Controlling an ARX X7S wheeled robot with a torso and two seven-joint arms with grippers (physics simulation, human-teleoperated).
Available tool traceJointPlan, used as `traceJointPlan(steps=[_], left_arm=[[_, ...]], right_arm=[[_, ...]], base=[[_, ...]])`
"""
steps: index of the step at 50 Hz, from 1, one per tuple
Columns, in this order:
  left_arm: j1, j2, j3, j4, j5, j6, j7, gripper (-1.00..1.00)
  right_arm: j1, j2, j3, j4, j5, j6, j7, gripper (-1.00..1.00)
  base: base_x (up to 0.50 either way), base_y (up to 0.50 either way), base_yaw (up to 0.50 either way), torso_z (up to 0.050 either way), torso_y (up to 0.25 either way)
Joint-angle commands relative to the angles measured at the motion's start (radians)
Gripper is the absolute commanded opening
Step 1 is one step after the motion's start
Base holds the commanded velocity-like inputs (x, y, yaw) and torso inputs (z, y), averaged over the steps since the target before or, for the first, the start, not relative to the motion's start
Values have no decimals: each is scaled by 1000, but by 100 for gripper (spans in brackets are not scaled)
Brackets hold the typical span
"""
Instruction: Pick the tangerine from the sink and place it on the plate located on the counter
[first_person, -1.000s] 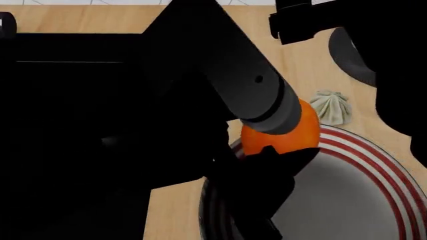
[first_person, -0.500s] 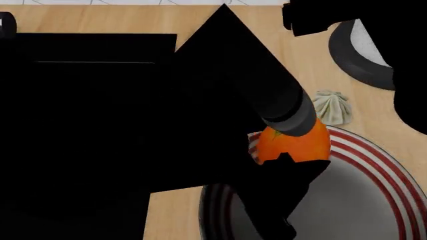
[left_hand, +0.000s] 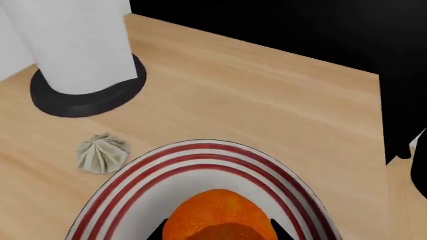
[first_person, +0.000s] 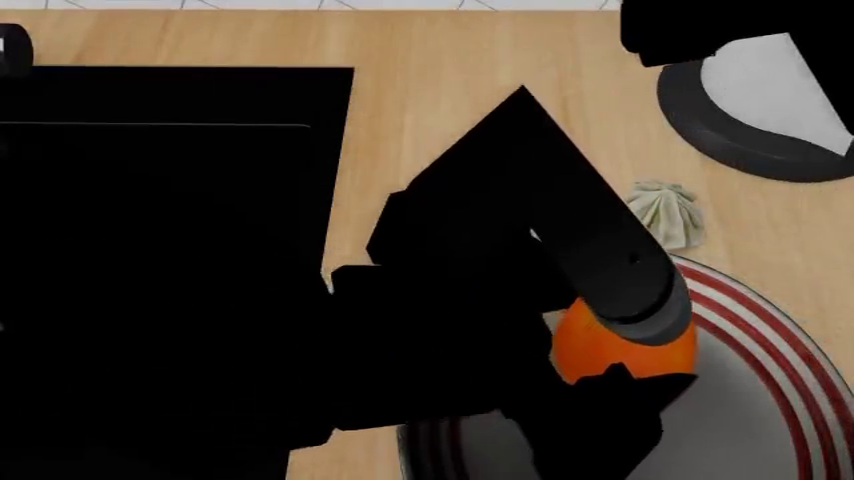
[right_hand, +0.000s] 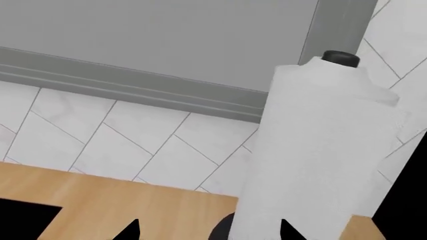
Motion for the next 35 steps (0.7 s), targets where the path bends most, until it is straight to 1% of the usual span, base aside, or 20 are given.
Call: traceJointPlan(steps=[1, 4, 7, 35], left_arm=[[22, 26, 65, -11, 45, 58, 12, -100], [26, 36, 82, -6, 52, 71, 1, -100], [28, 44, 107, 25, 70, 89, -33, -100], [-3, 21, 169, 22, 30, 154, -40, -100]], right_arm=[[-11, 23, 23, -21, 28, 26, 18, 100], [-5, 25, 31, -25, 38, 35, 24, 100], [-2, 21, 41, -26, 64, 65, 31, 100], [1, 34, 26, -18, 96, 47, 54, 100]], base=[[0, 0, 0, 0, 0], [0, 0, 0, 0, 3], [0, 0, 1, 0, 0], [0, 0, 0, 0, 0]])
